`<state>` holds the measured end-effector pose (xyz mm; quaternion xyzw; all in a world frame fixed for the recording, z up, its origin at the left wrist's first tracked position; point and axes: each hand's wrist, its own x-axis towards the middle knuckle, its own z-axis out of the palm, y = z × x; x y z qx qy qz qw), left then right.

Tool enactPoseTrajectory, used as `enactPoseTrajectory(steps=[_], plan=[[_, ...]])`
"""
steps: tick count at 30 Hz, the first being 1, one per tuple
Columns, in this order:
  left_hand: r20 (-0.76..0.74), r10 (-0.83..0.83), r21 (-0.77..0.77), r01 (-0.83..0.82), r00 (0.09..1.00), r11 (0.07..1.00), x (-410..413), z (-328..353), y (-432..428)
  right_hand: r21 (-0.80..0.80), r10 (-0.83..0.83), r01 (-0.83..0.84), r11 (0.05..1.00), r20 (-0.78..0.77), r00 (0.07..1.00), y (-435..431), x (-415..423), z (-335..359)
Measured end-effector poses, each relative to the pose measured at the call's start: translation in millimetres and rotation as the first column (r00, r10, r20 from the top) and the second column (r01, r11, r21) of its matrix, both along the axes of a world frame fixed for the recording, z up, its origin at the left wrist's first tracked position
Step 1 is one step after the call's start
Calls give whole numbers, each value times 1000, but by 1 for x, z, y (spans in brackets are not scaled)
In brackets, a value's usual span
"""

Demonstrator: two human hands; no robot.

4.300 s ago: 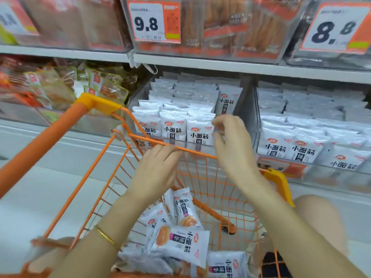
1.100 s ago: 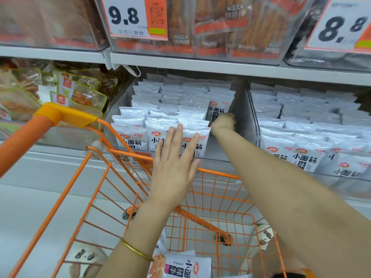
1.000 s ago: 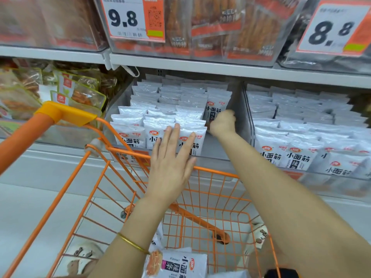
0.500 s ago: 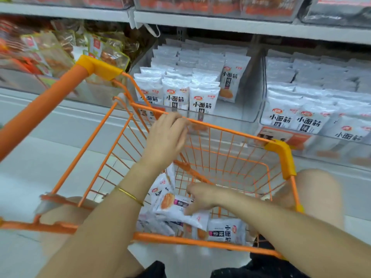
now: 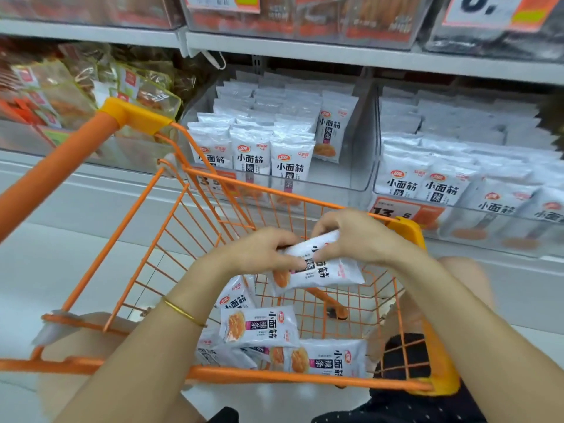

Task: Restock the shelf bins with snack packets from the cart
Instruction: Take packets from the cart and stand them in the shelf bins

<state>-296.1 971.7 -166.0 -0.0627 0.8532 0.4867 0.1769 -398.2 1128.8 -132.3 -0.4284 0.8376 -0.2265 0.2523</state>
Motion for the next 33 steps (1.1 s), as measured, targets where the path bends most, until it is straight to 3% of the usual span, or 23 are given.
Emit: enactPoseTrajectory(steps=[2, 3, 5, 6, 9, 12, 13, 15, 18, 22, 26, 33], plan=[[-64, 94, 73, -89, 994, 993, -4, 6, 3, -216, -206, 222, 951, 97, 974, 6, -5, 4], [-114, 166, 112, -153, 980, 982, -7, 10, 3, -315, -297, 361, 878, 231, 926, 9, -7, 6], [-222, 320, 198, -279, 921, 940, -16, 22, 5, -386, -342, 571, 725, 518, 784, 13, -6, 10], [-258, 392, 245, -332, 883, 911, -22, 27, 5, -381, -322, 581, 719, 557, 765, 13, -5, 11], [-330, 472, 281, -392, 817, 876, -41, 38, 9, -389, -281, 463, 796, 441, 852, 4, -2, 7], [-476, 538, 253, -478, 695, 841, -58, 34, 12, -464, -417, 542, 701, 349, 839, -12, -17, 8], [-588, 524, 152, -552, 616, 820, -59, 29, 10, -495, -489, 565, 660, 288, 823, -17, -25, 11], [-783, 321, -136, -651, 532, 747, -58, 17, -2, -564, -622, 574, 594, 130, 772, -24, -42, 24], [-793, 24, -439, -598, 609, 671, -59, -6, -15, -542, -692, 549, 637, -89, 716, -42, -65, 36], [-742, -57, -533, -536, 668, 655, -61, -22, -13, -348, -687, 605, 716, -203, 697, -76, -92, 26], [-724, -13, -521, -533, 690, 666, -61, -22, -14, -246, -730, 695, 676, -89, 678, -103, -114, 11], [-708, -11, -527, -518, 706, 674, -62, -25, -16, -162, -832, 829, 535, 72, 550, -117, -141, -31]])
